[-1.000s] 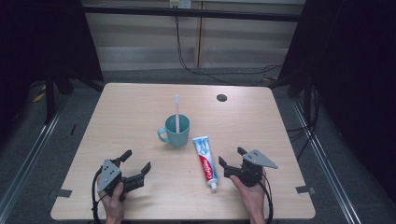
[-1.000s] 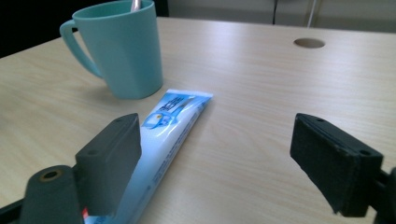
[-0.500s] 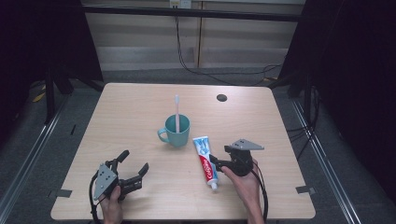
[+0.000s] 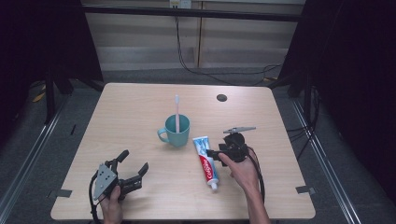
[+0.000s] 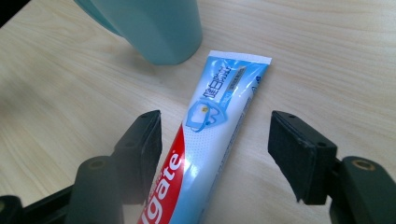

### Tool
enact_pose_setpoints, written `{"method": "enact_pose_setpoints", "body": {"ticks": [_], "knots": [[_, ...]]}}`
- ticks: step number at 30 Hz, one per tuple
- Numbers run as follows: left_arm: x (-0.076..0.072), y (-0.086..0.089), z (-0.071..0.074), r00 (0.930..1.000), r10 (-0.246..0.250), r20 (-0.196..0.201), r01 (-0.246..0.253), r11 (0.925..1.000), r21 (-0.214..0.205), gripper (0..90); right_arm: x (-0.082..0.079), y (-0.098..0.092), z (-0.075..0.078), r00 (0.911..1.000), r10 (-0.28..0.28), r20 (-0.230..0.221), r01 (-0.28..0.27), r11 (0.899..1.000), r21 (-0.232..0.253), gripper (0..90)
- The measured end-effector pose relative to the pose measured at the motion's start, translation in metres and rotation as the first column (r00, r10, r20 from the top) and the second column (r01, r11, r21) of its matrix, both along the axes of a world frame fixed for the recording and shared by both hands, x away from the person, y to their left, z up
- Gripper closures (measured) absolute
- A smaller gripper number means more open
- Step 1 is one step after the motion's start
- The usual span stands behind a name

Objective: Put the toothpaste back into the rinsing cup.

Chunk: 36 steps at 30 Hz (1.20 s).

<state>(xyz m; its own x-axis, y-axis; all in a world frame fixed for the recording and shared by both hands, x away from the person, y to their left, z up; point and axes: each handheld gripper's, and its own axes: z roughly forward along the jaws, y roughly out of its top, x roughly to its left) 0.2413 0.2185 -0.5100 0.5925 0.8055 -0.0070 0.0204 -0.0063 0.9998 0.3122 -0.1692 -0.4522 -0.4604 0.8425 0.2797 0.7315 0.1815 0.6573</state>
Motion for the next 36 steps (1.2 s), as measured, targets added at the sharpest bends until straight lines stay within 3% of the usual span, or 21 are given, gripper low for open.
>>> {"method": "enact_pose_setpoints", "body": {"ticks": [4, 12, 17, 18, 20, 28, 32, 36], "knots": [[0.0, 0.0, 0.0, 1.0, 0.0, 0.0, 0.0, 1.0, 0.0, 15.5, 0.008, 0.004, 0.0, 0.9975, 0.029, -0.065, -0.03, 0.999, -0.023, 37.7], [0.0, 0.0, 0.0, 1.0, 0.0, 0.0, 0.0, 1.0, 0.0, 15.5, 0.018, 0.012, -0.002, 0.9887, 0.069, -0.133, -0.077, 0.995, -0.06, 37.0], [0.0, 0.0, 0.0, 1.0, 0.0, 0.0, 0.0, 1.0, 0.0, 15.5, 0.024, 0.015, -0.006, 0.9846, 0.062, -0.163, -0.074, 0.995, -0.069, 37.1], [0.0, 0.0, 0.0, 1.0, 0.0, 0.0, 0.0, 1.0, 0.0, 15.5, 0.025, 0.017, -0.006, 0.9815, 0.065, -0.18, -0.077, 0.995, -0.063, 37.0], [0.0, 0.0, 0.0, 1.0, 0.0, 0.0, 0.0, 1.0, 0.0, 15.5, 0.027, 0.021, -0.007, 0.9725, 0.061, -0.225, -0.084, 0.992, -0.098, 35.5], [0.0, 0.0, 0.0, 1.0, 0.0, 0.0, 0.0, 1.0, 0.0, 15.6, 0.035, 0.03, -0.015, 0.9635, 0.049, -0.263, -0.087, 0.987, -0.135, 34.2], [0.0, 0.0, 0.0, 1.0, 0.0, 0.0, 0.0, 1.0, 0.0, 15.6, 0.041, 0.034, -0.021, 0.9548, 0.05, -0.293, -0.096, 0.985, -0.145, 34.2], [0.0, 0.0, 0.0, 1.0, 0.0, 0.0, 0.0, 1.0, 0.0, 15.6, 0.042, 0.037, -0.025, 0.9559, 0.045, -0.29, -0.095, 0.983, -0.159, 36.2]]}}
